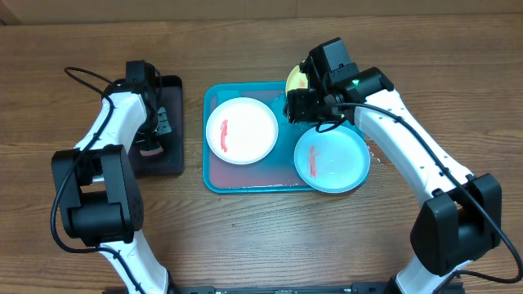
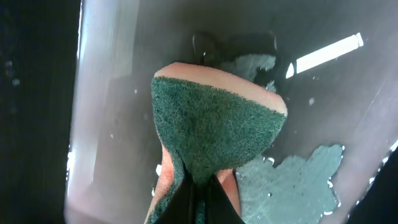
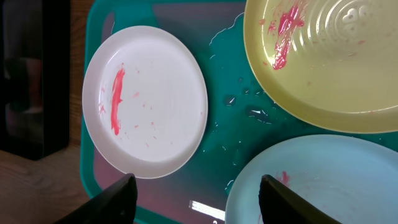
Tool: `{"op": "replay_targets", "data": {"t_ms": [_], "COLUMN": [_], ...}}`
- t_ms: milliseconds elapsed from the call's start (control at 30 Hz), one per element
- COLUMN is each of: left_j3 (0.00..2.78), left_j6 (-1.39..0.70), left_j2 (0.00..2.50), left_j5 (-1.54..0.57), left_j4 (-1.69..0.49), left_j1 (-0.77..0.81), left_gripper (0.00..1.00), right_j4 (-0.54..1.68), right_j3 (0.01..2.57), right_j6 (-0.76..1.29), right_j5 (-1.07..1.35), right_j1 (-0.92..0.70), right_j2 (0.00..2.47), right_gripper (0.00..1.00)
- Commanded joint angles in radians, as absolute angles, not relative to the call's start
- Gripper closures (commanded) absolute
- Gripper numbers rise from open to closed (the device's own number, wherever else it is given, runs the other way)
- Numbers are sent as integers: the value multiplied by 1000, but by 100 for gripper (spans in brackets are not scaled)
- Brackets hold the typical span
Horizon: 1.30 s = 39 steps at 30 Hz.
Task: Clean dirty plates on tray and stack at the side
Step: 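Grasp the sponge with left gripper and white plate rim with right gripper, then scrub the white plate with the sponge while right gripper holds the rim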
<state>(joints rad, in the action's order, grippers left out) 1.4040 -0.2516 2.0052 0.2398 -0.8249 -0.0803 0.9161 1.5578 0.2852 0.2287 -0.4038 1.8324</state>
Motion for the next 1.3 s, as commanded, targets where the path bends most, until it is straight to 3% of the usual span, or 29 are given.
{"op": "replay_targets", "data": {"t_ms": [0, 467, 1000, 1267], "left_j3": [1454, 1689, 1663, 1663], "left_j6": [-242, -194, -366, -385], "left_j2": [1971, 1767, 1956, 2094], "left_j5": [232, -41, 67, 93], "left_j4": [-868, -1050, -1000, -971], "left_j1": [-74, 74, 262, 314], "left_gripper": [96, 96, 96, 96], "right_j4": [914, 890, 708, 703], "right_j3": [1571, 1571, 1571, 1571], "right_j6": [287, 316, 413, 451], "right_j5": [225, 321, 225, 150], "right_j1": [-406, -407, -484, -526], "right_j2": [1853, 2010, 2154, 2191], "right_gripper": [38, 45, 68, 88]}}
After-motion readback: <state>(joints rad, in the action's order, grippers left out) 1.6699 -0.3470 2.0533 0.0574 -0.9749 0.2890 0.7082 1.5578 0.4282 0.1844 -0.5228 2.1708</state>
